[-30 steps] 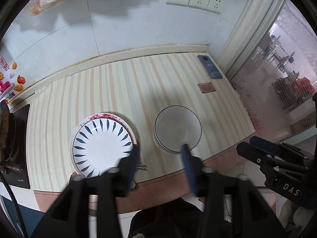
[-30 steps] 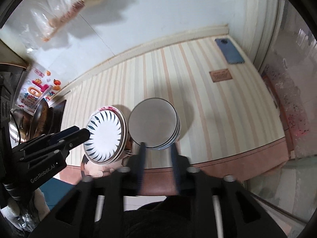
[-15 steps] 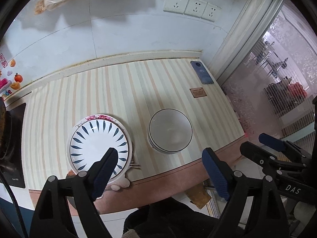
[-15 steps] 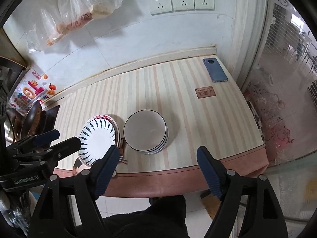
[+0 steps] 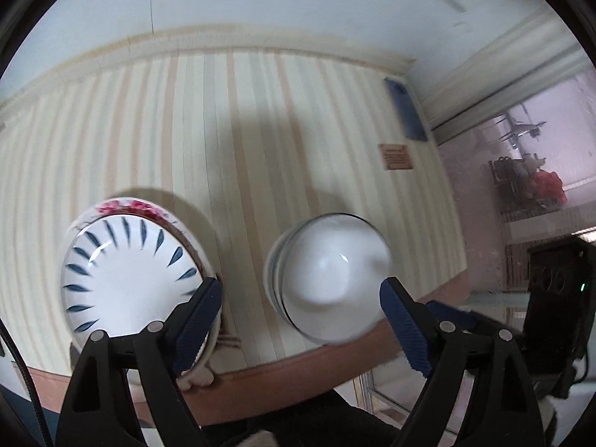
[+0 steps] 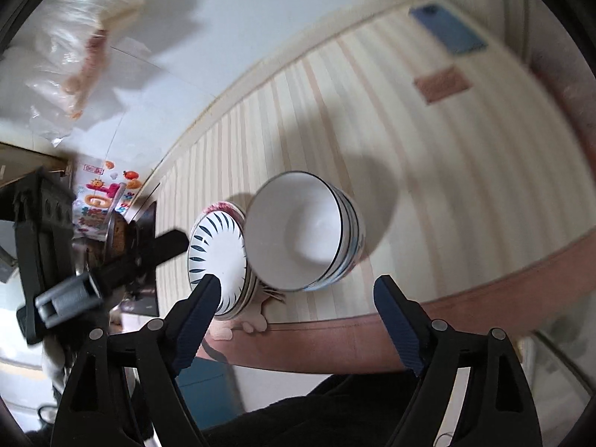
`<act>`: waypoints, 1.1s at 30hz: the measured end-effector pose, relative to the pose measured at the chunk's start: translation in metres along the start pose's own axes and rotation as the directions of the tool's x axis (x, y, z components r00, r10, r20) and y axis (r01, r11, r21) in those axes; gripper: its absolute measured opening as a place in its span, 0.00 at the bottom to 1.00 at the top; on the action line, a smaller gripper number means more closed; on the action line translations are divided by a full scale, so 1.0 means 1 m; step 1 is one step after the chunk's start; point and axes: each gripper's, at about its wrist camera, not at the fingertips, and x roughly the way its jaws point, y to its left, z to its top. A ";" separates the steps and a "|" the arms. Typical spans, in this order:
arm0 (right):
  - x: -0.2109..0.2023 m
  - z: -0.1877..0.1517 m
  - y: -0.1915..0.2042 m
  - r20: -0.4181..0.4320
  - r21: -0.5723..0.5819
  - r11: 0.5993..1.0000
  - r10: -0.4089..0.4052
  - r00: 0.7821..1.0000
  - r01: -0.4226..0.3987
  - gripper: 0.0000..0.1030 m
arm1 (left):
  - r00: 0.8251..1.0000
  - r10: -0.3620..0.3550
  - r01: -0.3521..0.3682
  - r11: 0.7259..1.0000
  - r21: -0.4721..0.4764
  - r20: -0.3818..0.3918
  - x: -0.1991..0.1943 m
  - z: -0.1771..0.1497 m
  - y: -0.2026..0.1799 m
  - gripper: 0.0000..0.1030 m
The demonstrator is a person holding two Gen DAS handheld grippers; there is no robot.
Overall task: Organize plates and bowls
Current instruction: 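Grasp the rim of the bowl stack with both grippers, then lift the bowl stack with both grippers and carry it over the plates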
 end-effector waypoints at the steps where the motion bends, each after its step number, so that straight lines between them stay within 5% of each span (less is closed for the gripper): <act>1: 0.015 0.005 -0.008 -0.028 0.009 1.000 0.009 1.000 -0.009 0.84 | 0.999 -0.010 0.009 1.000 -0.017 -0.036 0.013 0.007 0.005 0.84; 8: 0.088 0.021 -0.041 -0.139 0.042 0.996 0.086 0.987 -0.081 0.84 | 0.980 -0.100 0.092 0.994 -0.051 -0.172 0.075 0.025 0.015 0.81; 13: 0.118 0.026 -0.061 -0.145 0.116 0.978 0.187 0.972 -0.171 0.83 | 0.959 -0.156 0.141 0.987 -0.076 -0.235 0.104 0.025 0.018 0.57; 17: 0.133 0.029 -0.072 -0.142 0.140 0.967 0.234 0.962 -0.214 0.80 | 0.956 -0.174 0.160 0.984 -0.080 -0.236 0.113 0.024 0.020 0.57; 22: 0.152 0.031 -0.081 -0.188 0.177 0.963 0.238 0.953 -0.205 0.61 | 0.955 -0.187 0.175 0.982 -0.068 -0.229 0.119 0.023 0.022 0.58; 33: 0.157 0.037 -0.077 -0.164 0.172 0.968 0.213 0.963 -0.185 0.57 | 0.964 -0.182 0.163 0.980 -0.112 -0.194 0.111 0.016 0.024 0.58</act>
